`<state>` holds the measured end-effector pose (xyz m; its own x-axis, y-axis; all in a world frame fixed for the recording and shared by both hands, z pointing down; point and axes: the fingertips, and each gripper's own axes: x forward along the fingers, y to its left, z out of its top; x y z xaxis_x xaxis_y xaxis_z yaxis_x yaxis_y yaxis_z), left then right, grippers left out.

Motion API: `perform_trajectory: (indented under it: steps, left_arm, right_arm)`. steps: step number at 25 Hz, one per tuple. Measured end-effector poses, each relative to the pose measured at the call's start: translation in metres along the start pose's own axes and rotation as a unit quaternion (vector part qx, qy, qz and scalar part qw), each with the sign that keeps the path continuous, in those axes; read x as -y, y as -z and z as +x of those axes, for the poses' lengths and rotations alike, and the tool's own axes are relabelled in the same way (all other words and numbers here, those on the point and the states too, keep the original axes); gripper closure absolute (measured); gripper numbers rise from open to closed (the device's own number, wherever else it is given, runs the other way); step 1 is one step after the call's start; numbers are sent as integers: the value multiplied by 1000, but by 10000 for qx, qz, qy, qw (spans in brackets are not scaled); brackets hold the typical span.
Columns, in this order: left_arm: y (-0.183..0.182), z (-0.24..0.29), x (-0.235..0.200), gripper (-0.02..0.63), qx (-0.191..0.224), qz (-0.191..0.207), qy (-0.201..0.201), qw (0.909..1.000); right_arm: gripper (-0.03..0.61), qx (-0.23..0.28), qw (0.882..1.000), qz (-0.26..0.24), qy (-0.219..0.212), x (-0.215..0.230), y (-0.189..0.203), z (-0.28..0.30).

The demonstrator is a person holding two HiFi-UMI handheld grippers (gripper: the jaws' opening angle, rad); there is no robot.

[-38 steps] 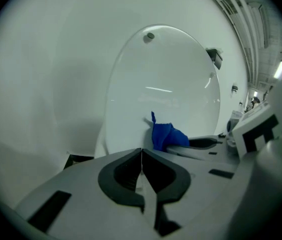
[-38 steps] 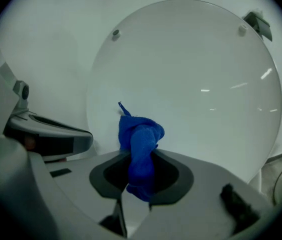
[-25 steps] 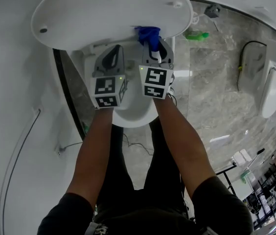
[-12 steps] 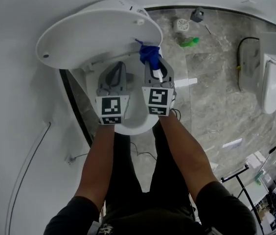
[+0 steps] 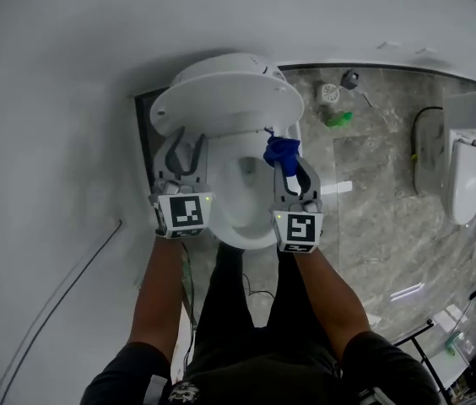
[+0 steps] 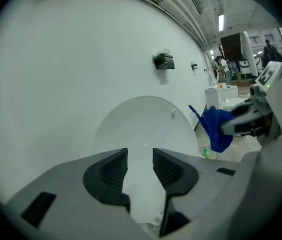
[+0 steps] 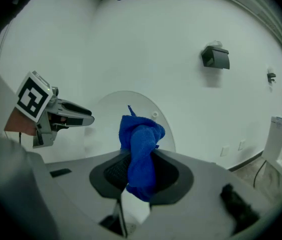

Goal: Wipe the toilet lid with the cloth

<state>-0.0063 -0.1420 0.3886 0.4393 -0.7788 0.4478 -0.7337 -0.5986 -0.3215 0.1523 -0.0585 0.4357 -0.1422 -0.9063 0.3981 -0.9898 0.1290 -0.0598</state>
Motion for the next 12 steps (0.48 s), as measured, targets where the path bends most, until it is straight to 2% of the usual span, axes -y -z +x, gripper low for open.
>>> perform_trajectory:
  steps: [5, 7, 9, 12]
  left_arm:
    - [-28, -5, -54, 468, 92, 515, -224, 9984]
    - [-34, 0, -74, 468, 130, 518, -203, 9984]
    - [-35, 12, -85, 468, 76, 424, 19, 9991]
    - [-23, 34, -82, 469, -141, 482, 573, 9971]
  right_arm:
    - [495, 133, 9999, 53, -14, -18, -29, -11]
    - [495, 218, 9997, 51, -54, -32, -44, -14]
    - [495, 346, 9993, 25, -130, -46, -57, -17]
    - [495, 446, 9989, 18, -127, -62, -66, -22]
